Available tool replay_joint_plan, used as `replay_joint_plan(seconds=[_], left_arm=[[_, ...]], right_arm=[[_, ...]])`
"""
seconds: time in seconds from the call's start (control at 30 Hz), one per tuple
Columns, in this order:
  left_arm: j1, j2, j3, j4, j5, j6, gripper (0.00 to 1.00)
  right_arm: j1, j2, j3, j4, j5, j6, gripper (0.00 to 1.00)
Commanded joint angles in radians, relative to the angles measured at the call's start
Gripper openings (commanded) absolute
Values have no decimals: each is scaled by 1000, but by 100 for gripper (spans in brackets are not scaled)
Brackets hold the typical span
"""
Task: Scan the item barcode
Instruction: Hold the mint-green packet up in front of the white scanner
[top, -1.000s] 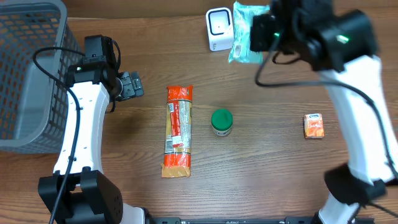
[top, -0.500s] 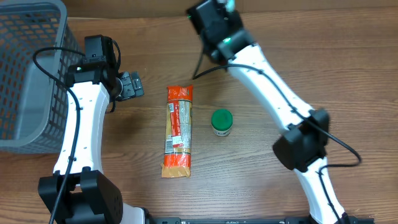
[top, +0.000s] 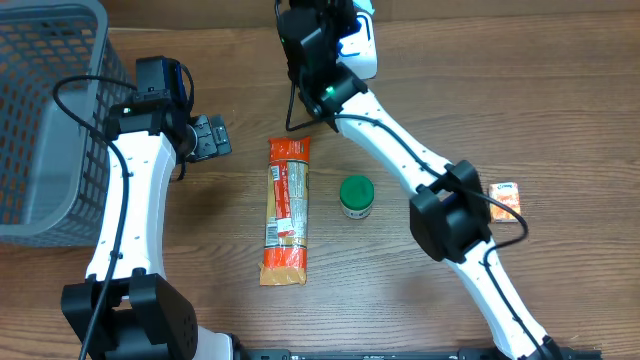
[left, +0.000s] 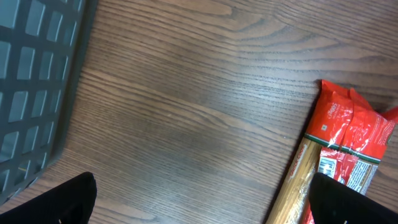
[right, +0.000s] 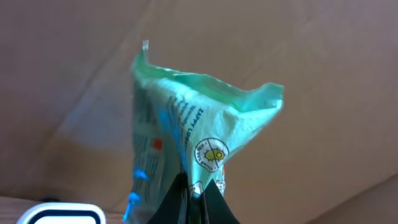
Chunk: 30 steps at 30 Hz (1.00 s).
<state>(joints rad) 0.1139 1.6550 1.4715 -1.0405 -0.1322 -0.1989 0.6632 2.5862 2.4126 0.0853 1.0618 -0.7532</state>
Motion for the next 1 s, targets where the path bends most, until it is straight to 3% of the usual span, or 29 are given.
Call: replay_joint_plan(seconds=[0.0, 0.13, 0.33, 0.73, 0.97], left_arm=[[4, 1, -7, 1, -6, 9, 100], [4, 1, -7, 1, -5, 9, 100], [4, 1, -6, 1, -6, 9, 100], [4, 1, -6, 1, -5, 9, 100], [4, 1, -6, 1, -6, 9, 100]], right_arm=[[-2, 55, 21, 93, 37, -116, 4], [-3, 96, 21, 219, 35, -115, 4], [-6, 157, 21, 224, -20, -108, 4], [-16, 236, 21, 172, -69, -107, 4], [-15, 238, 16, 28, -190, -81, 4]])
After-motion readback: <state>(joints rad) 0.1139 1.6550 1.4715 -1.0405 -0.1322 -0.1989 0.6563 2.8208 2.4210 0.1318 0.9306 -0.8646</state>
